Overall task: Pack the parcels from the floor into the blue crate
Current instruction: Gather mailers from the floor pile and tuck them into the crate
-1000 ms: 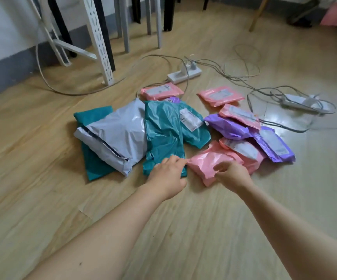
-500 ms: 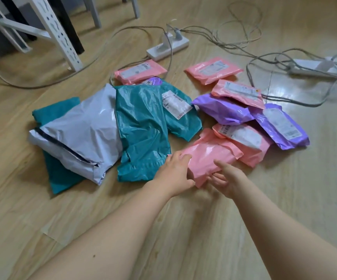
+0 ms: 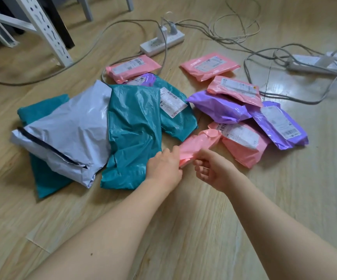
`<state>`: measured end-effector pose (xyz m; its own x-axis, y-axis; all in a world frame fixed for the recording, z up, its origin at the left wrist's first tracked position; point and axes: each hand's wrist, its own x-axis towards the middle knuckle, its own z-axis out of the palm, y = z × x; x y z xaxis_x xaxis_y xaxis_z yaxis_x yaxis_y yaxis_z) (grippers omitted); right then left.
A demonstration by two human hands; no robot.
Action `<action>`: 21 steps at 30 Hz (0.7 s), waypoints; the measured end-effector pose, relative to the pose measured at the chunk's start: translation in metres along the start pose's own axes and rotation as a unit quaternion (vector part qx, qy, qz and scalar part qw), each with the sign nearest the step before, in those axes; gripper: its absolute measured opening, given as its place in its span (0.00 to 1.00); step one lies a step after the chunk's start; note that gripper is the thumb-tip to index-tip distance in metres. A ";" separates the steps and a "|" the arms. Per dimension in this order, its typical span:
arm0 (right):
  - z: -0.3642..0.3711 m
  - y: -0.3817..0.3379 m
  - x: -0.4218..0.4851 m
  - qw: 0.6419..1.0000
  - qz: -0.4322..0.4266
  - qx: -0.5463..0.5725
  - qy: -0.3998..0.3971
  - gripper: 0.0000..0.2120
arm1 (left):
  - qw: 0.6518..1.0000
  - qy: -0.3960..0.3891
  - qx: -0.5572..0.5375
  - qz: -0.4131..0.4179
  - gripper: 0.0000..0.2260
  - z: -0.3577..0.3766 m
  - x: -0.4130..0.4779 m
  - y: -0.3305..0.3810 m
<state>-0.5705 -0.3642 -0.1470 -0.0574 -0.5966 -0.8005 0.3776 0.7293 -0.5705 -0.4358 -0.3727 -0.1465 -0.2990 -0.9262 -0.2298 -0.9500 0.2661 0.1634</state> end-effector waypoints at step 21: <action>-0.034 0.007 0.015 0.877 -0.131 -0.082 0.455 0.12 | 0.769 -0.088 -0.559 -0.297 0.21 -0.013 -0.020 -0.039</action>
<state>-0.5997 -0.3565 -0.1694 -0.8638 -0.2909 -0.4113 0.1085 0.6899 -0.7157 -0.3913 -0.3678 -0.1353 0.0570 -0.7189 -0.6928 -0.2806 -0.6775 0.6799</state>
